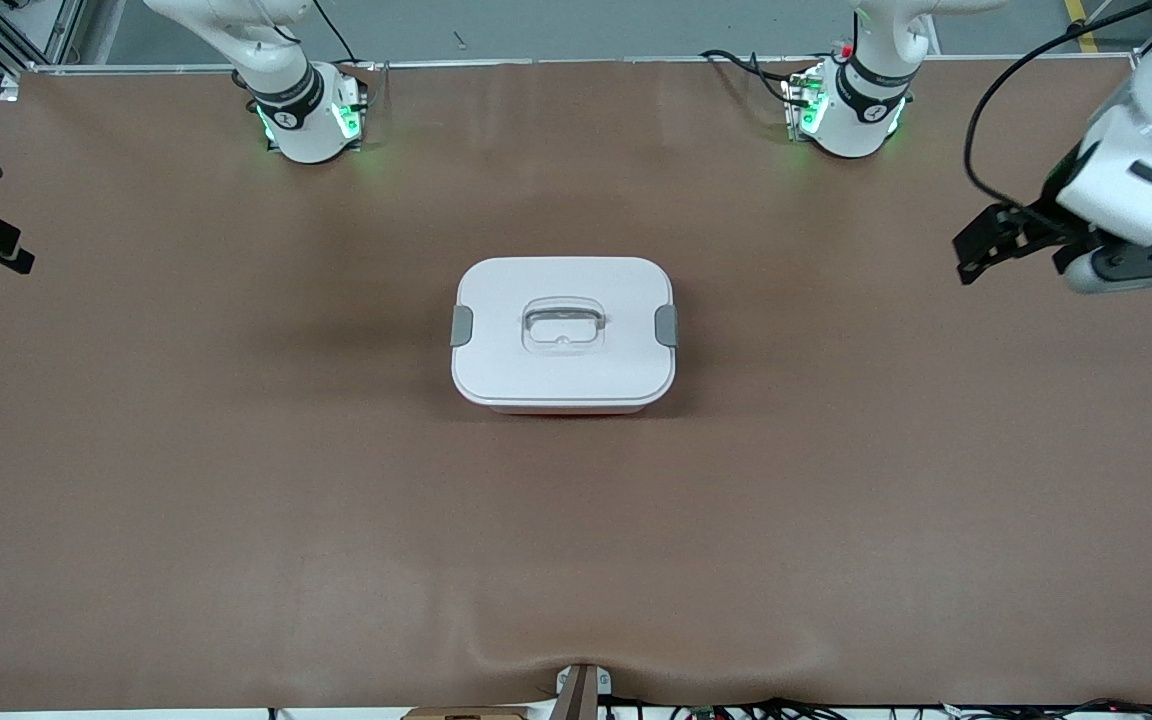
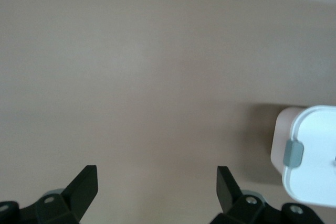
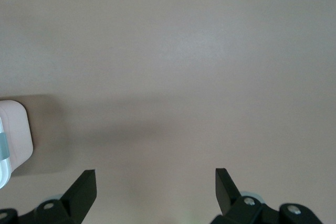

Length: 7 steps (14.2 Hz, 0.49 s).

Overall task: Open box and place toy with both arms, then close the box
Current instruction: 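Release the lid handle and raise the left gripper away from the box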

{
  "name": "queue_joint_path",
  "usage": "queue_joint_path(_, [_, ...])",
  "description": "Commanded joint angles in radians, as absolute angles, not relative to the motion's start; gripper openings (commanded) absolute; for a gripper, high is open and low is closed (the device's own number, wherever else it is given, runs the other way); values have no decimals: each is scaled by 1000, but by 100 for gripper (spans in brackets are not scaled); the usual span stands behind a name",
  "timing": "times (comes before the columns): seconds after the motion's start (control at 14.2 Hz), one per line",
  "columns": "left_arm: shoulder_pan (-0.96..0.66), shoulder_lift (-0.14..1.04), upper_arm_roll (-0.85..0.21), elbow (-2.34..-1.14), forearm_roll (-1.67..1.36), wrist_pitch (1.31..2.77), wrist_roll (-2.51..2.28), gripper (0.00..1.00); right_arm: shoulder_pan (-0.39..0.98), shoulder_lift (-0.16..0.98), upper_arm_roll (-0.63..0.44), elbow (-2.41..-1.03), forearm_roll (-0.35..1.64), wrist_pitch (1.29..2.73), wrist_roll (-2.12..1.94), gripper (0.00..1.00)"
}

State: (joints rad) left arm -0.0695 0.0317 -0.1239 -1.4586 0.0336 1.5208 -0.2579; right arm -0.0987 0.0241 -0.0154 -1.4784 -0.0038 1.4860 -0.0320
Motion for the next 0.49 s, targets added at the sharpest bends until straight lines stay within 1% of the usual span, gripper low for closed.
queue_joint_path(0.0, [-136,-95,-28,-1597,0,1523,-212,100,-117,29,-3,-1468,2,1485,-31,100])
queue_joint_path(0.21, [-132,-147,-25,-1646,9,1516,-154,100,-118,28,-3,-1471,2,1476,-23,100])
queue_joint_path(0.42, [-127,-160,-23,-1658,11,1516,-152,100,-117,28,-3,-1471,2,1477,-3,100])
